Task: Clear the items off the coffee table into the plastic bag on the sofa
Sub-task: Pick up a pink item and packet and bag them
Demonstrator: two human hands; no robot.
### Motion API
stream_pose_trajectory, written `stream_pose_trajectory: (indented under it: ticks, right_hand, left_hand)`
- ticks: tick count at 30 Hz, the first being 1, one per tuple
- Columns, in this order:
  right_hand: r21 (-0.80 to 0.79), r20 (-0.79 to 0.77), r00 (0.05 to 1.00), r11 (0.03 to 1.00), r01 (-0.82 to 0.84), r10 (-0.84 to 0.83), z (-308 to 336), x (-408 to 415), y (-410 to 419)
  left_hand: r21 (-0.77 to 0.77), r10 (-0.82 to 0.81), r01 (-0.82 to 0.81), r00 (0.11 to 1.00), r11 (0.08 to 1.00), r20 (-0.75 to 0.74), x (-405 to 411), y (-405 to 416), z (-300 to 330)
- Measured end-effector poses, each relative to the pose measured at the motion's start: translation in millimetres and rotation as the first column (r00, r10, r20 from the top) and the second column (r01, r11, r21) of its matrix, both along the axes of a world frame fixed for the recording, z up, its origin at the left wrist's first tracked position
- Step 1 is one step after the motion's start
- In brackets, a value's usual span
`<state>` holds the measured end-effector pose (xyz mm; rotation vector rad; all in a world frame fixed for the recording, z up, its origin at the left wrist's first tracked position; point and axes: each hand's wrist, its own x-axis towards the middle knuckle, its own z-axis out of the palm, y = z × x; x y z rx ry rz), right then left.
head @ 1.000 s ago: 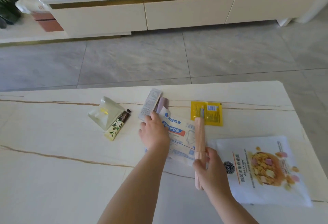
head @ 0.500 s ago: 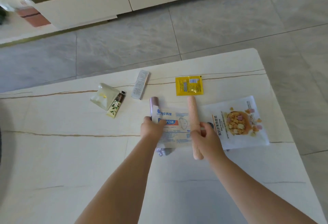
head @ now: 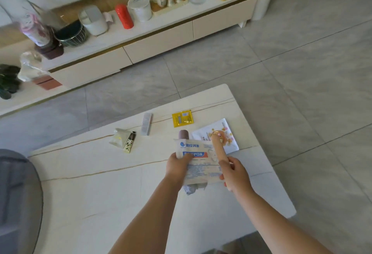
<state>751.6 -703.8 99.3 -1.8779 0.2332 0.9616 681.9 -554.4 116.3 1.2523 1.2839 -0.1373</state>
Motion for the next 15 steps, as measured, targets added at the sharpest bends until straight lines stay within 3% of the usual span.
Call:
stream_pose_trajectory:
  ticks: [8,15]
  right_hand:
    - [-0.026,0.129,0.967,0.974,0.223,-0.218,87.2,-27.4,-81.5]
    - [0.031,0.209,0.804,0.825,0.564,-0.557,146.2,-84.3,-137.2]
  left_hand:
    - [0.009,-0.309,0.31,0.941,0.951,0.139,10.2,-61.1,83.4]
    - [-0.011,-0.592,0.614,0.767,0.789,0.248,1.7,-130.8,136.0]
